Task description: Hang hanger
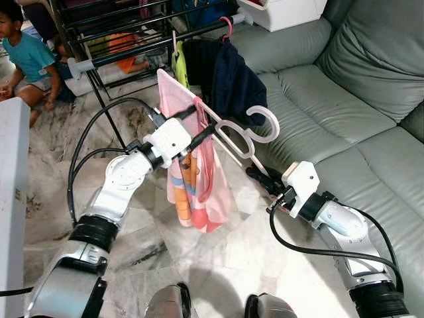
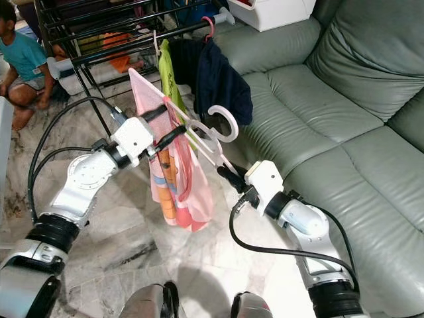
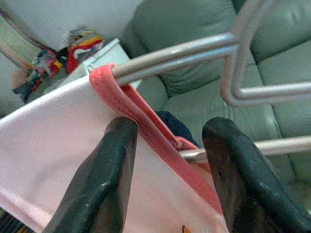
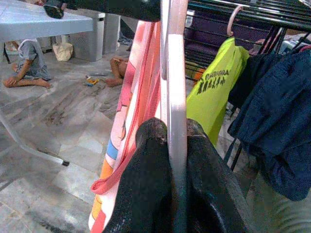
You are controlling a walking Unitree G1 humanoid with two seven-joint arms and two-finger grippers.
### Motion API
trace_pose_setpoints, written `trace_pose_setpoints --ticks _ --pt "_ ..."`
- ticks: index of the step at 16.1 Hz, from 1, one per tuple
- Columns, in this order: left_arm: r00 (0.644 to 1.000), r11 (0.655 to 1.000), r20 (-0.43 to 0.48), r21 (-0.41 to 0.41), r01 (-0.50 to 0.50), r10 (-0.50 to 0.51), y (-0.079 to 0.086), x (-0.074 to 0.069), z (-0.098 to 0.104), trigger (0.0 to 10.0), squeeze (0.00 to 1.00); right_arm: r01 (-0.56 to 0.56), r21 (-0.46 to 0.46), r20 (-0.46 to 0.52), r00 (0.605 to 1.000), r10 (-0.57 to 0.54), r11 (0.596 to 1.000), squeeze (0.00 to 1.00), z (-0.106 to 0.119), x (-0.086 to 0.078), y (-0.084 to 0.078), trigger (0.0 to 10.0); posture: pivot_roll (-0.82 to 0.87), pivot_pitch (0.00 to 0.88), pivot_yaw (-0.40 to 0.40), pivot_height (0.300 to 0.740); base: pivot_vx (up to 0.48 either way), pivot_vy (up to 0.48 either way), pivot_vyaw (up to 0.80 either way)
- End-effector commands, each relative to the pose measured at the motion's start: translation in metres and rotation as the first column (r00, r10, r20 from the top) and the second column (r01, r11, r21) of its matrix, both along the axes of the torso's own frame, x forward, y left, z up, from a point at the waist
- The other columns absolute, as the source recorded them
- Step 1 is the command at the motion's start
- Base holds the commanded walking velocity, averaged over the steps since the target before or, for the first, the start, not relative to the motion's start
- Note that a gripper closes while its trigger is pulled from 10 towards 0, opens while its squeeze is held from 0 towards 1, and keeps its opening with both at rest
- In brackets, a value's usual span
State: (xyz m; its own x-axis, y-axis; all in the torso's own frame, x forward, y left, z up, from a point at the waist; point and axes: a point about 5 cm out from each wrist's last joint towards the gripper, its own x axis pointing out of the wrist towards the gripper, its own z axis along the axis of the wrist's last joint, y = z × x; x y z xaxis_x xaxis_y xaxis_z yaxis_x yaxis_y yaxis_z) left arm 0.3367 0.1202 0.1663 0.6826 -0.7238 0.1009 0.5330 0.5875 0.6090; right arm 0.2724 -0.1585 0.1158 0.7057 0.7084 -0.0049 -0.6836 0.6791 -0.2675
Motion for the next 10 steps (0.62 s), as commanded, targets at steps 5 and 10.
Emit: trace_pose_setpoints --ticks 5,10 --pt "0.999 1.000 -0.050 0.026 0.013 -0.011 0.010 -0.002 -0.005 10.0 1.00 -0.013 0.005 0.044 0.999 0.012 1.000 0.00 0.008 0.004 0.003 10.0 -0.07 0.091 0.056 0.740 0.000 0.000 0.00" --pt "0.995 0.996 -0.045 -0.020 -0.088 0.087 0.018 0.007 -0.004 10.0 0.00 -0.021 0.004 0.043 0.999 0.021 1.000 0.00 0.007 0.003 0.004 10.0 -0.07 0.096 0.052 0.740 0.000 0.000 0.00"
